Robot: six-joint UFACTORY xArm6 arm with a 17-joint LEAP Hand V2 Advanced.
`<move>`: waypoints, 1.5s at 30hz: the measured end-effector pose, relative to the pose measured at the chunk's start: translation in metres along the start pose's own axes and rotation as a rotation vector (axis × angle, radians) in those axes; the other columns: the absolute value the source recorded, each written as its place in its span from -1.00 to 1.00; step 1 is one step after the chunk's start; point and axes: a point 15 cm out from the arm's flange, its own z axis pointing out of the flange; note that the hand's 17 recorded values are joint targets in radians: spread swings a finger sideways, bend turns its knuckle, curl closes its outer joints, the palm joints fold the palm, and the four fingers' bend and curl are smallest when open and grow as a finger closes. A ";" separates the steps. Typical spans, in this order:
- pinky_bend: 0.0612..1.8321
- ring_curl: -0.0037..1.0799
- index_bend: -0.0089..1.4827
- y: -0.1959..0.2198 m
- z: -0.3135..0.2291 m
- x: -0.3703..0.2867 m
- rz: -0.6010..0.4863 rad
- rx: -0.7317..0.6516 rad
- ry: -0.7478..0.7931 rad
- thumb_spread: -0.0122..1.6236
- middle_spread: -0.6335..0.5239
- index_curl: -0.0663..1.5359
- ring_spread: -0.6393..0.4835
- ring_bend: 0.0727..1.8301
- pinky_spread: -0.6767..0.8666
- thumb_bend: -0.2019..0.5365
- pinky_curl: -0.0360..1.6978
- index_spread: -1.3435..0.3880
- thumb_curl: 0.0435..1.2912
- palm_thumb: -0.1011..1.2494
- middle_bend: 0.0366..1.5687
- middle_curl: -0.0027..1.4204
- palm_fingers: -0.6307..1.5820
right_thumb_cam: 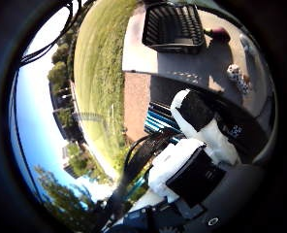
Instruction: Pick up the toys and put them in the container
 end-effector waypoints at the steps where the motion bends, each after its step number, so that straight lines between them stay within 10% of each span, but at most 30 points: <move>1: -0.61 -0.39 -0.69 -0.008 -0.011 0.012 0.028 0.024 0.009 0.61 0.17 -0.44 0.60 -0.82 0.40 -0.49 -0.72 0.28 -0.57 0.11 -0.84 -0.60 -0.20; 19: -0.51 -0.35 -0.80 -0.077 -0.083 0.293 0.537 0.199 -0.014 0.56 0.13 -0.56 0.61 -0.70 0.41 -0.51 -0.71 0.39 -0.52 0.16 -0.80 -0.54 -0.19; 45: -0.47 -0.37 -0.78 -0.246 0.235 0.424 0.508 0.231 0.057 0.40 0.21 -0.62 0.65 -0.63 0.43 -0.54 -0.74 0.50 -0.52 -0.12 -0.77 -0.47 -0.20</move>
